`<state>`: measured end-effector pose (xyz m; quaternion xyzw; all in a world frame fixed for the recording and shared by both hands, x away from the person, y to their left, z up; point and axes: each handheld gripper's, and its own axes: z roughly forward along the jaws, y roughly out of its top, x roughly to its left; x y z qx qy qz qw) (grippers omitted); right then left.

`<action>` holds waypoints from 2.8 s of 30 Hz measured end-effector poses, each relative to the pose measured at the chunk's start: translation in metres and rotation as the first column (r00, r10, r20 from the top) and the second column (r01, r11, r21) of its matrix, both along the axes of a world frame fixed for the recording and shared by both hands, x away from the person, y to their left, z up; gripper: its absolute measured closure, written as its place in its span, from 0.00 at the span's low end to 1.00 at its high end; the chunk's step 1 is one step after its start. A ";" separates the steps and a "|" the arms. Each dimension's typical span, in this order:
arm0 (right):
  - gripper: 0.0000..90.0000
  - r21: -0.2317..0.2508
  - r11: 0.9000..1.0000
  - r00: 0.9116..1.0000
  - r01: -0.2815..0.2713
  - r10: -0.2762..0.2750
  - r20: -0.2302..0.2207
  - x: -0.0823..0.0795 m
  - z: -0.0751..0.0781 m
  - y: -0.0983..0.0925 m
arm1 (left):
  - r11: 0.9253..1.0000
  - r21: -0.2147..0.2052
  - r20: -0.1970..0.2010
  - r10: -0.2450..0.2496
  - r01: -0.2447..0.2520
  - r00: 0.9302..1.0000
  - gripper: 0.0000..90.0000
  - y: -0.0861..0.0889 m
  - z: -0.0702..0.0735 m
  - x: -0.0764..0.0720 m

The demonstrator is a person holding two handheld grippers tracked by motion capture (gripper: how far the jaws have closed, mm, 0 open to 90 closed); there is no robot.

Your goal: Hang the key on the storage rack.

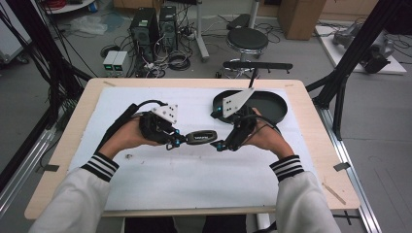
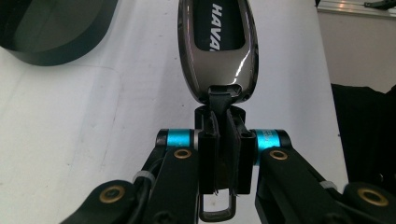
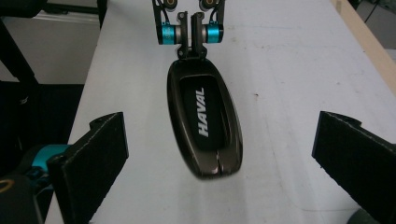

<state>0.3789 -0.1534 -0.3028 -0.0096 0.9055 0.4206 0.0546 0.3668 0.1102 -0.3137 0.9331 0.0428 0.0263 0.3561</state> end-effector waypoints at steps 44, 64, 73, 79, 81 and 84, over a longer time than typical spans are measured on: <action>0.47 -0.279 0.955 0.992 -0.097 0.071 -0.101 0.001 -0.024 0.042 | 0.996 0.071 -0.004 -0.051 0.051 0.999 0.93 -0.015 -0.009 -0.001; 0.53 -0.295 0.951 0.993 -0.091 0.066 -0.094 0.000 -0.023 0.045 | 0.996 -0.016 0.013 -0.084 0.084 0.996 0.89 -0.002 -0.012 0.004; 0.53 -0.301 0.952 0.996 -0.064 0.044 -0.073 0.000 -0.027 0.041 | 0.985 -0.159 0.061 -0.059 0.068 0.996 0.39 0.020 -0.019 0.009; 0.54 -0.251 0.967 0.997 -0.043 0.026 -0.071 0.002 -0.022 0.036 | 0.971 -0.235 0.079 0.061 -0.041 0.995 0.02 0.039 -0.021 0.009; 0.54 -0.229 0.973 0.997 -0.027 0.011 -0.070 0.003 -0.020 0.034 | 0.956 -0.287 0.093 0.098 -0.067 0.991 0.02 0.047 -0.023 0.007; 0.54 -0.203 0.979 0.997 -0.011 -0.006 -0.083 0.004 -0.017 0.030 | 0.939 -0.321 0.092 0.158 -0.121 0.983 0.02 0.058 -0.025 0.005</action>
